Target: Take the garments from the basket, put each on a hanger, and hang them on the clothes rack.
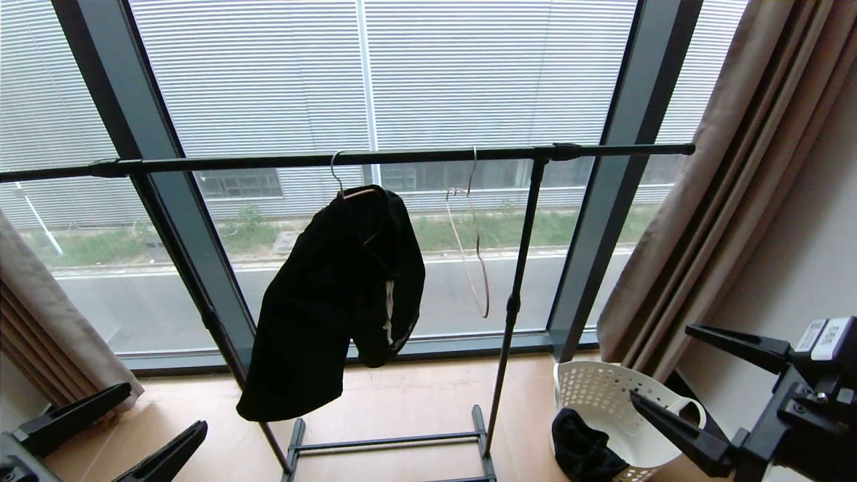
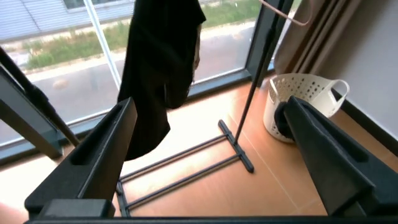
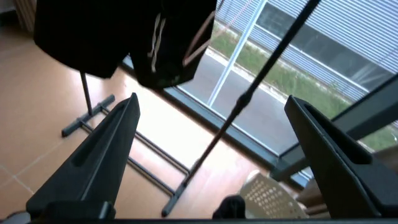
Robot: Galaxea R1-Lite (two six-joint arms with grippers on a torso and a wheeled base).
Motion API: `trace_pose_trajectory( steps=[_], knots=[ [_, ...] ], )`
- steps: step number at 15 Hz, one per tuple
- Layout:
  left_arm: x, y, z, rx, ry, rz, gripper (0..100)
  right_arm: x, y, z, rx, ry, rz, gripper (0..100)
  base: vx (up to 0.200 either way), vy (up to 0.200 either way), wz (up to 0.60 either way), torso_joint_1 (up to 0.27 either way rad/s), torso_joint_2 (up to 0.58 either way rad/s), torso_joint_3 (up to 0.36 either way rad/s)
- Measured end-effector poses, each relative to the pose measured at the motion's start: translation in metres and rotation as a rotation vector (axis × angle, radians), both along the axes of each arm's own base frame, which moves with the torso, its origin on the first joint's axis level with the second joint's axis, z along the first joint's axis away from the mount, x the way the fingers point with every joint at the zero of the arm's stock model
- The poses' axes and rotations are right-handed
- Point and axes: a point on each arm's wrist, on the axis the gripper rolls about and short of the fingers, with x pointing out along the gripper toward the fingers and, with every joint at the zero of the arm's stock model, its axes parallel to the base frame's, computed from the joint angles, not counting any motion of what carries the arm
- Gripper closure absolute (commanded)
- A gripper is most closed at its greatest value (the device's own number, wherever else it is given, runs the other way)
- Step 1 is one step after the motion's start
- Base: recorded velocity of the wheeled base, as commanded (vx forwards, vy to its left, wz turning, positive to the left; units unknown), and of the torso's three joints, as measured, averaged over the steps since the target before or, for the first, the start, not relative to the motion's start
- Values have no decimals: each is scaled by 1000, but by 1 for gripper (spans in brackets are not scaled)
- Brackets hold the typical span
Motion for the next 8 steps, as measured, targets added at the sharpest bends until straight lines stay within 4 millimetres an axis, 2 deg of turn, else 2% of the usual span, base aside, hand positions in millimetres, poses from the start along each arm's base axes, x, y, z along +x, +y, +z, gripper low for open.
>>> trace_pose_trajectory(
  steps=[5, 8],
  knots=[
    [-38, 9, -21, 18, 64, 34, 0, -36, -21, -24, -20, 65, -82, 0, 0, 0, 0, 0, 0, 0],
    [-58, 13, -37, 31, 123, 41, 0, -62, -36, -43, -41, 162, -95, 0, 0, 0, 0, 0, 0, 0]
  ],
)
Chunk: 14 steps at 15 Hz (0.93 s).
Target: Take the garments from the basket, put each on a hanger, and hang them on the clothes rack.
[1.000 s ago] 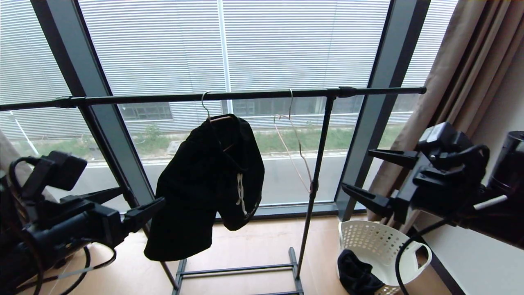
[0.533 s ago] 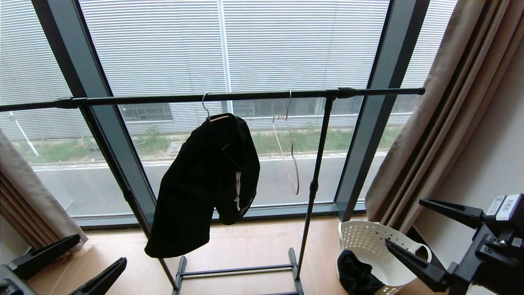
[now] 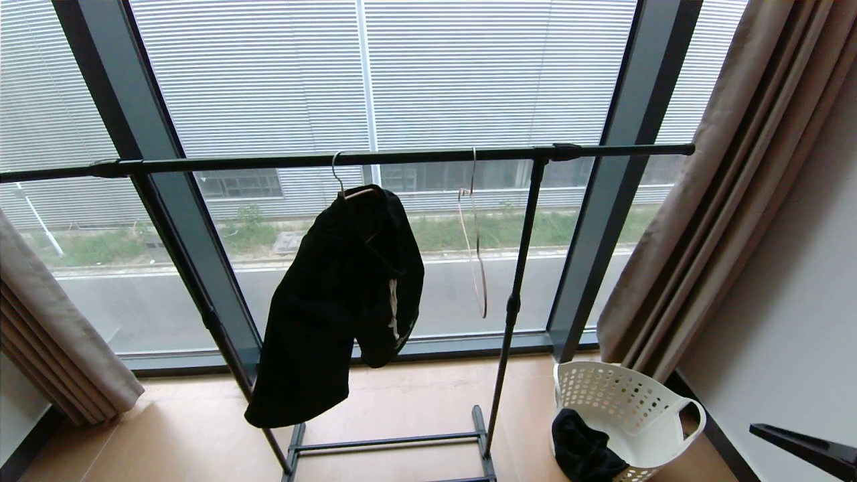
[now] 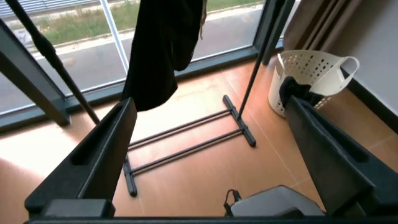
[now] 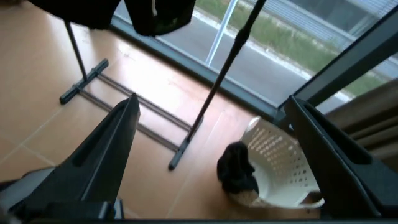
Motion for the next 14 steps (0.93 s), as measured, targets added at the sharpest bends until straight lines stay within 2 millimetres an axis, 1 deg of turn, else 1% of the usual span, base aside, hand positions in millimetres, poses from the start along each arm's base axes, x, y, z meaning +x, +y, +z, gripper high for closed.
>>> trace_pose_trajectory(
  steps=[2, 5, 6, 10, 12, 14],
  knots=[
    [-8, 2, -6, 0, 4, 5, 0, -20, -11, -13, -30, 65, -1, 0, 0, 0, 0, 0, 0, 0],
    [-14, 3, -9, -3, -17, 31, 0, -44, -24, -23, -18, 53, -12, 0, 0, 0, 0, 0, 0, 0],
    [-15, 3, -9, -4, -24, 55, 0, -47, -27, -24, -9, 28, -39, 0, 0, 0, 0, 0, 0, 0],
    [-16, 4, -10, -2, -36, 204, 0, -55, -32, -23, 21, -47, -246, 0, 0, 0, 0, 0, 0, 0],
    [-17, 4, -10, -4, -51, 222, 0, -59, -33, -23, 43, -82, -284, 0, 0, 0, 0, 0, 0, 0],
    [-21, 3, -10, -14, -94, 197, 0, -63, -33, -23, 69, -123, -330, 0, 0, 0, 0, 0, 0, 0]
  ],
)
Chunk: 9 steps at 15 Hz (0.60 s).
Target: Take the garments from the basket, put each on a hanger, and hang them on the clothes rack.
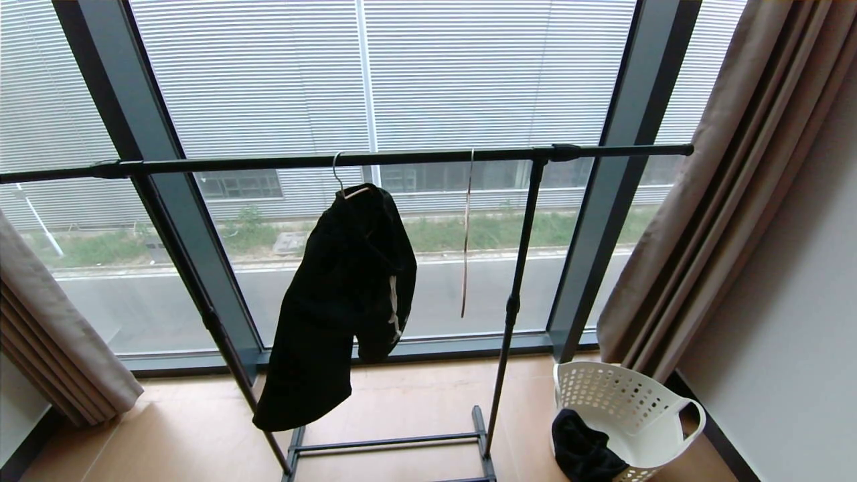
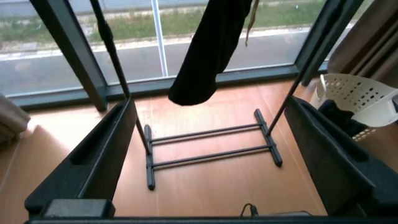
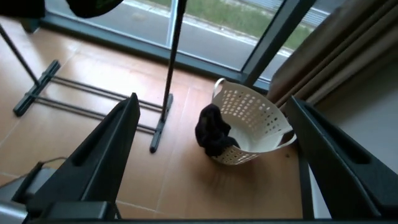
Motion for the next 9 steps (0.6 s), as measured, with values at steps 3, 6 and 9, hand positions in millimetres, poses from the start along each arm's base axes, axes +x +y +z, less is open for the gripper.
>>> trace_pose_trajectory(
  steps=[3, 6, 9],
  knots=[
    [-7, 0, 0, -8, -86, -38, 0, -6, 0, 0, 34, -74, -19, 0, 0, 0, 0, 0, 0, 0],
    [-14, 1, -1, -17, -159, -59, 0, -12, -1, -1, 88, -137, -24, 0, 0, 0, 0, 0, 0, 0],
    [-16, 1, -4, -16, -168, -31, 0, -14, -1, -1, 110, -166, -47, 0, 0, 0, 0, 0, 0, 0]
  ],
)
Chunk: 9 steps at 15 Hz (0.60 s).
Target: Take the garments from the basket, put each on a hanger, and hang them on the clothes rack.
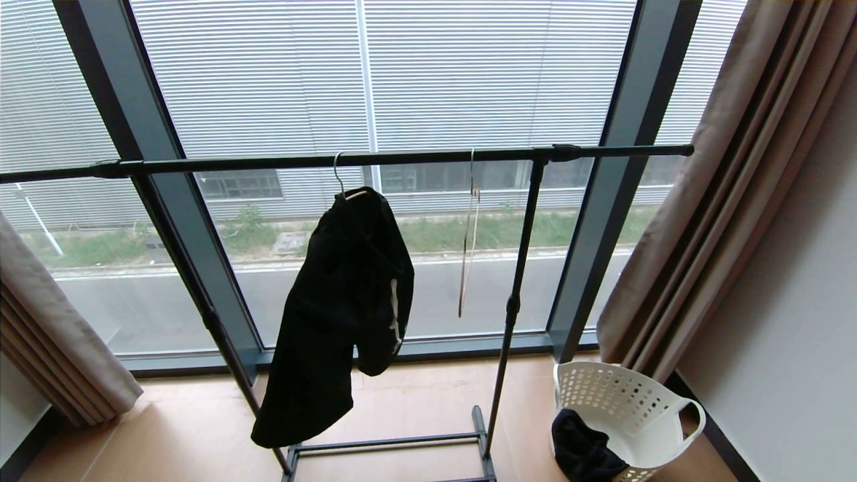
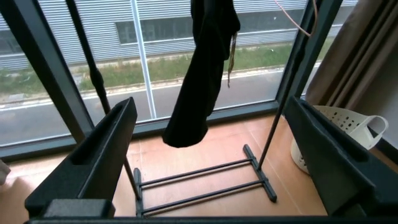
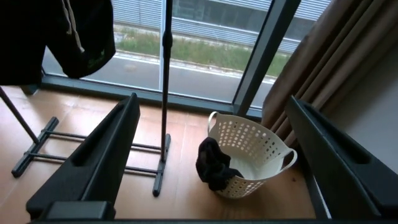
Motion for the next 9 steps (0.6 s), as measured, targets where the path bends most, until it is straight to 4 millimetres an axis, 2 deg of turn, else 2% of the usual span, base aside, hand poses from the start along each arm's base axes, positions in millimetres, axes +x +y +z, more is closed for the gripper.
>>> trace_pose_trajectory(
  steps=[5, 9],
  knots=[
    [-5, 1, -6, 14, -7, 88, 0, -6, 2, -1, 20, -73, -98, 0, 0, 0, 0, 0, 0, 0],
    [-5, 0, -6, 23, -15, 76, 0, -7, 3, -5, 42, -83, -79, 0, 0, 0, 0, 0, 0, 0]
  ],
)
